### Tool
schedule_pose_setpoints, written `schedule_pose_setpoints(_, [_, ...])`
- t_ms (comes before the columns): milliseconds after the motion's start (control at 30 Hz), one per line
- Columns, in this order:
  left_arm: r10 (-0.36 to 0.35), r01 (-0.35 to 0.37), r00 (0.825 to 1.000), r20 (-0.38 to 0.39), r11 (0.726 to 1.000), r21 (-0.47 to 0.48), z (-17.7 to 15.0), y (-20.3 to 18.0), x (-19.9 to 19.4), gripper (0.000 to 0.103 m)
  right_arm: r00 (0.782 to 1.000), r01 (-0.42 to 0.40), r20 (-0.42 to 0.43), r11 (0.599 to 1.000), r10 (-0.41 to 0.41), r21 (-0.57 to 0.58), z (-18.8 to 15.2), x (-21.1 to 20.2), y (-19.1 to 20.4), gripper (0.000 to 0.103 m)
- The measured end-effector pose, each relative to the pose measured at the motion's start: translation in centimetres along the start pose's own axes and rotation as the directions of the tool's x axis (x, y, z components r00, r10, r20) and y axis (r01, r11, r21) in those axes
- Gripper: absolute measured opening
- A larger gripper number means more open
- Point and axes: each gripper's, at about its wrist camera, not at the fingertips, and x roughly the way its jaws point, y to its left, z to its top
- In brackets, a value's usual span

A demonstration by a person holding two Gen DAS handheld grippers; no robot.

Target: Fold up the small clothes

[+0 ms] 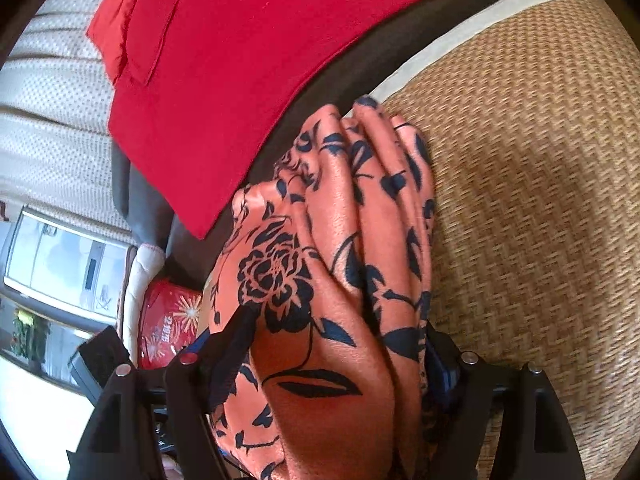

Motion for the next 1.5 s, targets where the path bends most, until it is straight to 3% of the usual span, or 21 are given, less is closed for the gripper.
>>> schedule_pose_setpoints(333, [-0.114, 0.113, 0.993, 0.003, 0.984, -0.138, 0.0, 2.1, 0.5, 0.09, 0.999, 0.041, 0.028, 0.999, -0.04, -0.025, -0.6, 2.6, 2.4, 0.081])
schedule_pose_setpoints(400, [-0.118, 0.119, 0.993, 0.012, 0.982, -0.147, 0.0, 2.0, 0.6, 0.085, 0.998, 0.052, 0.037, 0.998, -0.051, -0.039, -0.8, 3.1, 3.1, 0.08])
schedule_pose_setpoints(567, [-0.095, 0.101, 0.994, 0.049, 0.983, -0.153, 0.2, 2.3, -0.1, 0.054, 0.992, 0.117, 0.06, 0.987, -0.111, -0.109, -1.6, 4.6, 5.4, 0.072])
schedule_pose_setpoints(733, [-0.092, 0.104, 0.992, 0.088, 0.984, -0.143, 0.1, 2.5, -1.2, 0.034, 0.987, 0.146, 0.09, 0.978, -0.134, -0.147, -2.5, 5.7, 7.4, 0.062])
schedule_pose_setpoints(900, [-0.086, 0.096, 0.991, 0.102, 0.99, -0.098, -0.2, 1.3, -2.1, 0.031, 0.983, 0.163, 0.119, 0.963, -0.14, -0.214, -4.0, 6.5, 10.2, 0.057])
schedule_pose_setpoints(1033, [-0.043, 0.051, 0.996, 0.073, 0.992, -0.112, -0.3, 1.3, -2.1, 0.032, 0.978, 0.204, 0.083, 0.955, -0.19, -0.215, -4.8, 8.5, 10.8, 0.057])
schedule_pose_setpoints(1100, [-0.009, 0.018, 0.999, 0.053, 0.984, -0.18, -0.6, 2.9, -1.9, 0.045, 0.972, 0.234, 0.06, 0.95, -0.227, -0.204, -4.9, 9.6, 10.5, 0.057])
schedule_pose_setpoints(1167, [0.011, 0.004, 0.998, 0.054, 0.966, -0.257, -1.0, 4.9, -1.7, 0.075, 0.974, 0.224, 0.061, 0.954, -0.216, -0.2, -5.0, 10.0, 10.8, 0.057])
schedule_pose_setpoints(1200, [0.008, 0.01, 0.998, 0.057, 0.955, -0.296, -1.1, 5.8, -1.6, 0.076, 0.975, 0.222, 0.06, 0.954, -0.214, -0.2, -4.9, 10.0, 10.7, 0.057])
schedule_pose_setpoints(1367, [-0.143, 0.126, 0.989, -0.024, 0.928, -0.35, -1.5, 6.5, 1.0, 0.082, 0.98, 0.197, 0.037, 0.966, -0.193, -0.17, -4.5, 10.8, 10.0, 0.06])
schedule_pose_setpoints(1500, [-0.16, 0.141, 0.986, -0.041, 0.943, -0.303, -1.4, 4.8, 1.5, 0.09, 0.985, 0.174, 0.028, 0.972, -0.172, -0.158, -3.9, 11.2, 9.8, 0.061])
